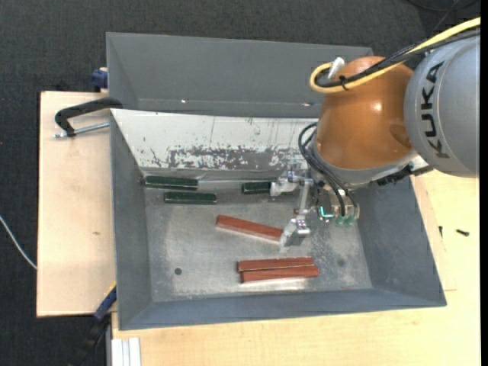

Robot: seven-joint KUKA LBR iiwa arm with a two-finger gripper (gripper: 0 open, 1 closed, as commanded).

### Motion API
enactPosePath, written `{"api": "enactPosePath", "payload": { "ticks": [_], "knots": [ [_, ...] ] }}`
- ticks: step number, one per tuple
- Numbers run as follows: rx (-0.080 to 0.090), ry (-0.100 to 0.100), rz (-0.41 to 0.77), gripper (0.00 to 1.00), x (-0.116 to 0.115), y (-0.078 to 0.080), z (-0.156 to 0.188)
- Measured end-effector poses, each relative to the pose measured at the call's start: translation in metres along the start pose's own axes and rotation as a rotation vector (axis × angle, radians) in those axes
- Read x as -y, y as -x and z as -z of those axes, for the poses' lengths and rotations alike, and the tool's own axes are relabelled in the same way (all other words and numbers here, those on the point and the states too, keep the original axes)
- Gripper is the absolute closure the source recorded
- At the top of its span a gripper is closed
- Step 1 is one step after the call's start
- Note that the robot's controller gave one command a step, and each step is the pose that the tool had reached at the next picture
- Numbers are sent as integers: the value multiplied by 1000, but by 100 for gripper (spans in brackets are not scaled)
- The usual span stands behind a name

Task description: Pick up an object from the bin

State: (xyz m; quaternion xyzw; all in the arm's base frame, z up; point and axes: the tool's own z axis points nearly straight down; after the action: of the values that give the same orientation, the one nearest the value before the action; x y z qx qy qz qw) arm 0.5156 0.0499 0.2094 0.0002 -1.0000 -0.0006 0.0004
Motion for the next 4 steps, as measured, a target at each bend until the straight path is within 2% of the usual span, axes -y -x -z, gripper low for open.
{"api": "enactPosePath", "payload": {
  "ticks": [1,2,3,4],
  "knots": [
    [8,0,62,0,5,9,-34],
    [6,-1,139,0,3,26,-100],
    [4,0,157,100,3,26,-111],
    [4,0,157,0,3,26,-111]
  ]
}}
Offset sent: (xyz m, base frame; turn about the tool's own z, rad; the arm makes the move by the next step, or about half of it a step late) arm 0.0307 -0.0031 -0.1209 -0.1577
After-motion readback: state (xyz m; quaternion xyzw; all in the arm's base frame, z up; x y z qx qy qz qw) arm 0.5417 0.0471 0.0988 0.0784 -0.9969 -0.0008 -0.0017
